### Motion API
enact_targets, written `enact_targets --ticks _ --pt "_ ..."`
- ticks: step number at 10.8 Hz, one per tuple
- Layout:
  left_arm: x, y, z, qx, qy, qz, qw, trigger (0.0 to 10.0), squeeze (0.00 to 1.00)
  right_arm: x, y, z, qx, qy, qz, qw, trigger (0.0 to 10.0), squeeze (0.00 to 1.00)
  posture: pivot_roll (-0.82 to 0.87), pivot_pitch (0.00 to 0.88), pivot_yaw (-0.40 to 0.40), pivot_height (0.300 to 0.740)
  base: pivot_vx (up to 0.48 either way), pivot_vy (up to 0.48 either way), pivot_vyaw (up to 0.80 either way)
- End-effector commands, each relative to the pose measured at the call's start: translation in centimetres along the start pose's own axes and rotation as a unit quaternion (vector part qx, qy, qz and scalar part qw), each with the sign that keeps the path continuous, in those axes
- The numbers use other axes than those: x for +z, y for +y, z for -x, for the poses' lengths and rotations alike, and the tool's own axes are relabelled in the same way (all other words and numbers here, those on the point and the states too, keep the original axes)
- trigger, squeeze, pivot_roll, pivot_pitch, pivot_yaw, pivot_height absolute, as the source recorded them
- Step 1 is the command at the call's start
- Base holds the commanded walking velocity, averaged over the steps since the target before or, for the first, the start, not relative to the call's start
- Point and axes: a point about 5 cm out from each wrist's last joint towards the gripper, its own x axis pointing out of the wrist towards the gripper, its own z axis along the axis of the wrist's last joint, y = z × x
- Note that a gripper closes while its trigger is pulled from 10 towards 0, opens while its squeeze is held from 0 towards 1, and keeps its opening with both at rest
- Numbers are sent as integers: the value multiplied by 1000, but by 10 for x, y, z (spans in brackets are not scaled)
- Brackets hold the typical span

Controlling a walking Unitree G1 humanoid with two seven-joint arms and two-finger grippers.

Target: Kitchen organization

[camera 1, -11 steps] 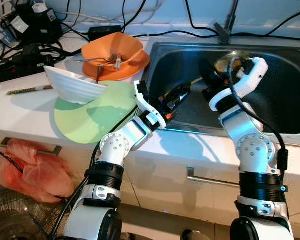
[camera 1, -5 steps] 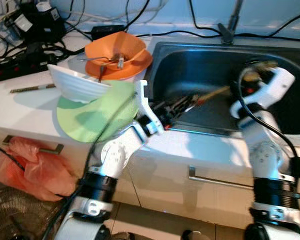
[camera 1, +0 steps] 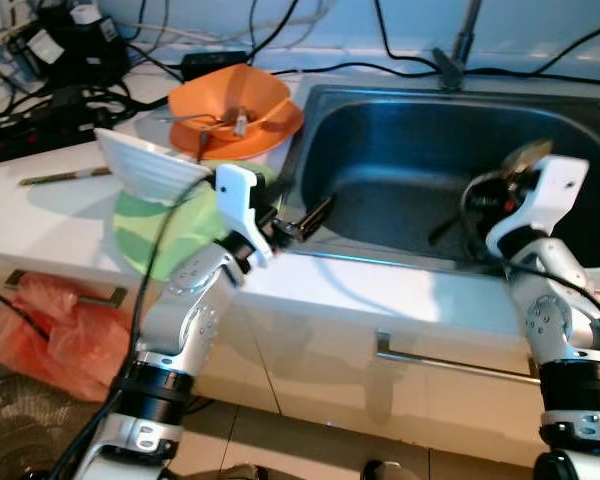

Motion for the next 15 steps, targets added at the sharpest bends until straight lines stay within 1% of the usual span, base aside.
enact_targets --ticks 1,2,3,4,5,6,7,8,9,10,12,14,15 --pt "-2 -1 2 8 2 -40 999 10000 1000 -6 3 -1 12 10 16 1000 10000 0 -31 77 80 740 0 0 0" --pt "-4 -6 2 -7 -1 -70 998 10000 1000 -16 6 -1 18 24 22 999 10000 0 -28 73 84 740 0 0 0" --pt "-7 -8 1 -11 -3 -71 997 10000 1000 -23 11 -2 24 29 32 999 10000 0 -29 72 86 740 0 0 0" --pt "-8 -14 0 -37 -5 -85 996 10000 1000 -29 17 -2 33 38 47 998 10000 0 -33 69 85 740 0 0 0" --pt "-15 -25 0 -45 -5 -87 995 10000 1000 -35 18 -3 33 57 60 996 10000 0 -39 67 84 740 0 0 0" --pt "-16 -30 -1 -39 -12 -81 996 10000 1000 -41 18 -3 34 79 65 994 10000 0 -39 66 80 740 0 0 0" --pt "-18 -36 -2 -35 -20 -76 996 10000 1000 -46 20 -1 53 93 71 992 10000 1000 -32 68 72 740 0 0 0" --pt "-19 -38 -2 -32 -17 -70 997 10000 1000 -46 20 -1 58 92 79 991 10000 1000 -31 67 71 740 0 0 0" --pt "-18 -37 -1 -24 -17 -76 997 10000 1000 -42 21 -4 54 85 78 992 10000 1000 -28 66 71 740 0 0 0" --pt "-15 -33 -2 -3 -23 -73 997 10000 0 -37 22 -6 49 76 75 993 10000 1000 -32 65 75 740 0 0 0" --pt "-12 -31 -5 17 -32 -67 997 10000 0 -36 24 -4 49 72 75 993 10000 1000 -36 66 71 740 0 0 0" --pt "-12 -34 -7 17 -35 -66 997 10000 0 -33 21 -4 38 65 69 995 10000 1000 -35 61 68 740 0 0 0" --pt "-11 -34 -8 21 -35 -64 997 10000 0 -28 21 -5 27 54 60 996 10000 1000 -34 58 67 740 0 0 0"
